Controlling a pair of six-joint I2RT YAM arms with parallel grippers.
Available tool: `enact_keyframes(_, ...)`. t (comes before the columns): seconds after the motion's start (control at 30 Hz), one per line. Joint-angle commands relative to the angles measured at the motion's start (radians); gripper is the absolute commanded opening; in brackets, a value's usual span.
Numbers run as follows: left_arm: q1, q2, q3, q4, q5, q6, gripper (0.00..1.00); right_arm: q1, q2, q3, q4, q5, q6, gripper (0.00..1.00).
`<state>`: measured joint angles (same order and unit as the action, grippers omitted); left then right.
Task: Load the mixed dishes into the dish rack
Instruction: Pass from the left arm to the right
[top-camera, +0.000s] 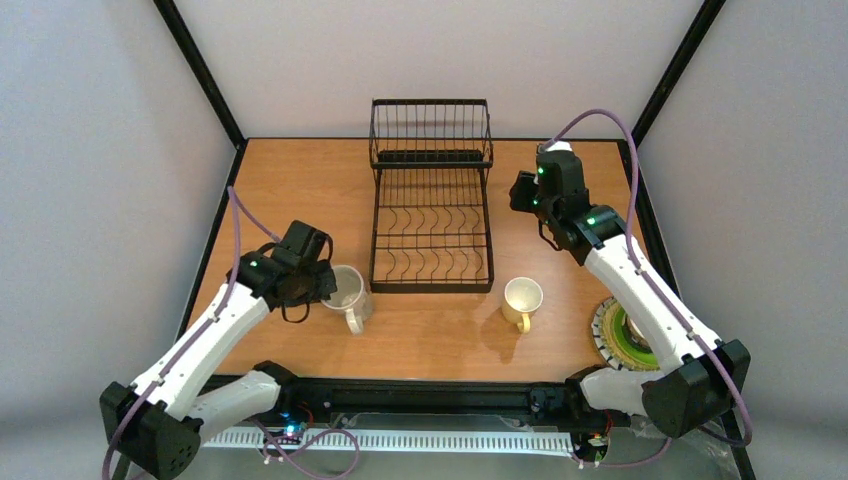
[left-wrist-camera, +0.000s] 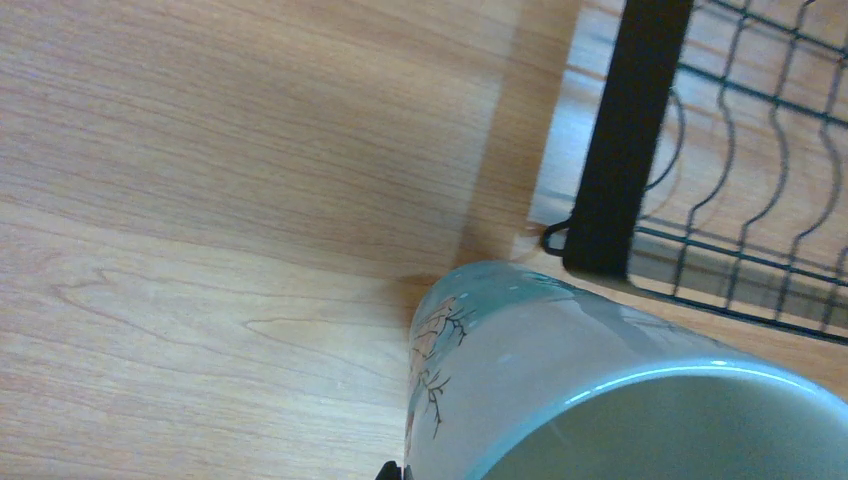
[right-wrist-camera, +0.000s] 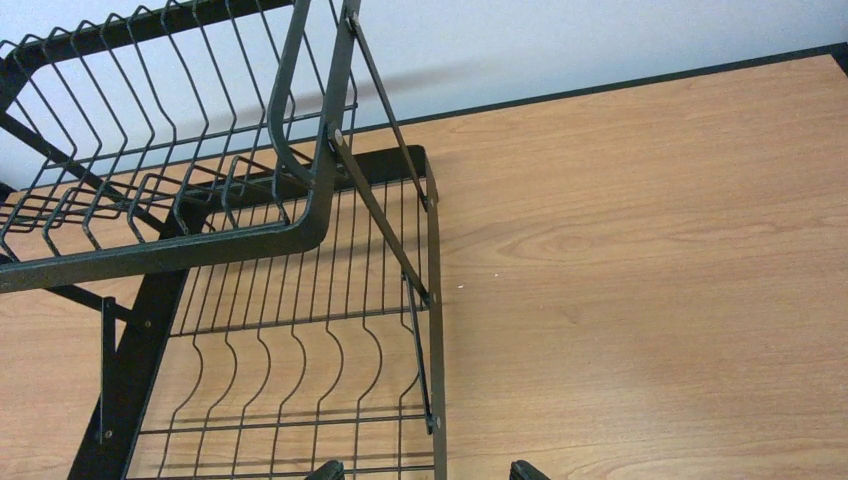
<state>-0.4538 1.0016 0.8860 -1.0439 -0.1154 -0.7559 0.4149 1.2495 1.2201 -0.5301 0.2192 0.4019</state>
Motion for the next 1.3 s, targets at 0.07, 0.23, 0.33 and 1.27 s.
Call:
enact_keyframes(0.07, -0.013, -0.066, 0.110, -0.002, 0.027, -0.038, 0.00, 0.005, -0.018, 0.003, -0.019, -0.030, 0.016, 0.95)
enact_keyframes(0.23, -0.013, -0.099, 0.133, -0.030, 0.041, -0.042, 0.00, 0.006, -0.022, -0.013, -0.017, -0.047, 0.029, 0.95)
enact_keyframes(0.33, -0.013, -0.117, 0.144, -0.044, 0.047, -0.043, 0.00, 0.005, -0.024, -0.024, -0.015, -0.056, 0.039, 0.95)
enact_keyframes(1.27, -0.013, -0.334, 0.192, 0.078, 0.150, -0.151, 0.00, 0.006, -0.085, -0.050, -0.004, -0.233, 0.089, 0.96)
